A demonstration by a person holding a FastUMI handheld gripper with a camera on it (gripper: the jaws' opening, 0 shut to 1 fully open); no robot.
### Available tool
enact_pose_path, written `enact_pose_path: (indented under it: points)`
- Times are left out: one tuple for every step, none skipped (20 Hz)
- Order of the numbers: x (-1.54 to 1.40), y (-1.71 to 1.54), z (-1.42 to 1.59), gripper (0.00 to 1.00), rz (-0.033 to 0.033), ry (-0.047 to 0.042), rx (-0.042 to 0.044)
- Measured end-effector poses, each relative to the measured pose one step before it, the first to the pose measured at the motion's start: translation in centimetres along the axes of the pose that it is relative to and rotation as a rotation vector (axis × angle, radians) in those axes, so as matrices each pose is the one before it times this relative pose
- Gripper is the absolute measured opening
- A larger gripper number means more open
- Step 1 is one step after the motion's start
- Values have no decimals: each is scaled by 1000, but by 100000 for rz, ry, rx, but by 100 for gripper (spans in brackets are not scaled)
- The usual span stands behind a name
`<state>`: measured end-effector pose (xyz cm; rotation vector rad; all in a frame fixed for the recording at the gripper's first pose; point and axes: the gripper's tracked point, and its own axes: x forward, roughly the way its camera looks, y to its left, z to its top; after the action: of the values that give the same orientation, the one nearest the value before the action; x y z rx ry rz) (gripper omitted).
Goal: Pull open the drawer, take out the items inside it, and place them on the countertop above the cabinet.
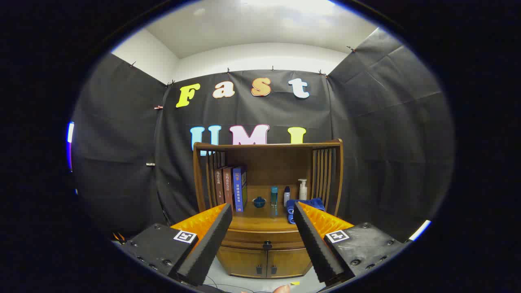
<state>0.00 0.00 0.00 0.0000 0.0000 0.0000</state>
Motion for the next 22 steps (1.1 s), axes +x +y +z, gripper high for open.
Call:
enact_pose_path:
  points:
    - [171,1,-135,99,48,3,-300]
    - [64,141,37,99,234,-79,448]
    - [28,-22,-59,99,162,364,821]
    - [153,-7,56,99,540,255,527]
    - [262,89,109,99,587,503,-424]
    - [123,193,256,99,347,63,-1057]
    - [-136,70,191,99,116,-370,-1029]
    - [-172,152,16,99,13,-374,-424]
    - [-134,166,-201,99,-41,-160,495]
    - [-208,151,-413,99,288,1059,645]
    - [-50,-1,-368,99,298,1188,514]
    - [-99,-95,1,99,-376,254,551]
    - [-138,-291,434,99,-1082,-803,652]
    - [6,-320,392,99,-1153,-1095,413]
    - [-11,-260,291,99,-822,-758,256]
    - [-32,-93,-54,99,-313,-254,164]
    - [16,-21,15,99,-22,-113,194]
    - [102,-42,28,99,-61,-54,266]
    - [121,-260,140,99,-264,-456,396]
    - [300,-151,46,99,-265,-530,588]
    - [352,183,-117,99,614,-724,614]
    - [677,288,-267,99,891,-742,-14]
